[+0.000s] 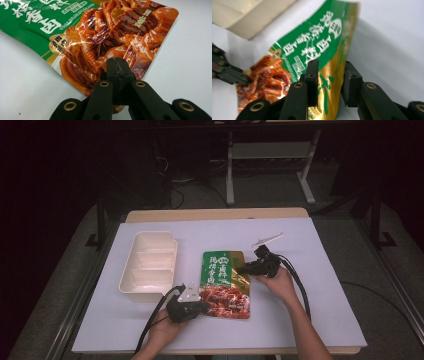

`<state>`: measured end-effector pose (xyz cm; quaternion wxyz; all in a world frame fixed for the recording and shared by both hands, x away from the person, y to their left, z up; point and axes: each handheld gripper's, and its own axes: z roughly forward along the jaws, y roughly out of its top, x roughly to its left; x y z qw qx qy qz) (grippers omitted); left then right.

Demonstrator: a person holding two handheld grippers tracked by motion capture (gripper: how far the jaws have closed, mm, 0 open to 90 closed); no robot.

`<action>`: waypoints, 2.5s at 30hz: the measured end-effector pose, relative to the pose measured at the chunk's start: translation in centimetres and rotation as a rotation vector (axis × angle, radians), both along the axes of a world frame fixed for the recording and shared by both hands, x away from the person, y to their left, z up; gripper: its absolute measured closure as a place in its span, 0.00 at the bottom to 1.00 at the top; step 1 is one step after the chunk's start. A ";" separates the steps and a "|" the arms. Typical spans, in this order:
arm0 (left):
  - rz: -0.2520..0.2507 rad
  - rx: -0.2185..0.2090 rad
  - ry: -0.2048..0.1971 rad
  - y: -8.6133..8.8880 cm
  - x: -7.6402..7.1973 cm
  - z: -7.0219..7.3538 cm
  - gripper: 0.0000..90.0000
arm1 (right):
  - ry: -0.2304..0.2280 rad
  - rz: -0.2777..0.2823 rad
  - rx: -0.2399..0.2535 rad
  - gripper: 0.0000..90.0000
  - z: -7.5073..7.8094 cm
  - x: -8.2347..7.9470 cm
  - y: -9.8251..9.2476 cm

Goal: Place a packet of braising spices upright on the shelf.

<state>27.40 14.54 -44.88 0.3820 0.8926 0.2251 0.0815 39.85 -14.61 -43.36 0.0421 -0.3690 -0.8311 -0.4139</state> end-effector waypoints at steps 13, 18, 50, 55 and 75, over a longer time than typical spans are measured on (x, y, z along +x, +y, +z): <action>0.002 -0.001 -0.003 0.0 0.0 0.0 1.00 | 0.061 -0.037 0.036 0.83 -2.4 0.7 -0.2; 0.002 -0.001 -0.003 0.0 0.0 0.0 1.00 | 0.043 -0.015 0.079 0.97 -1.6 0.3 -0.4; -0.005 -0.095 -0.012 1.0 -1.4 1.9 0.86 | -0.025 -0.007 0.165 0.99 1.1 -1.2 0.6; -0.018 -0.102 -0.026 1.2 -2.1 2.3 0.83 | -0.064 -0.020 0.182 0.99 2.8 -1.9 0.0; -0.036 -0.138 -0.037 2.6 -4.1 2.3 0.72 | -0.214 0.002 0.174 1.00 8.3 -4.1 1.0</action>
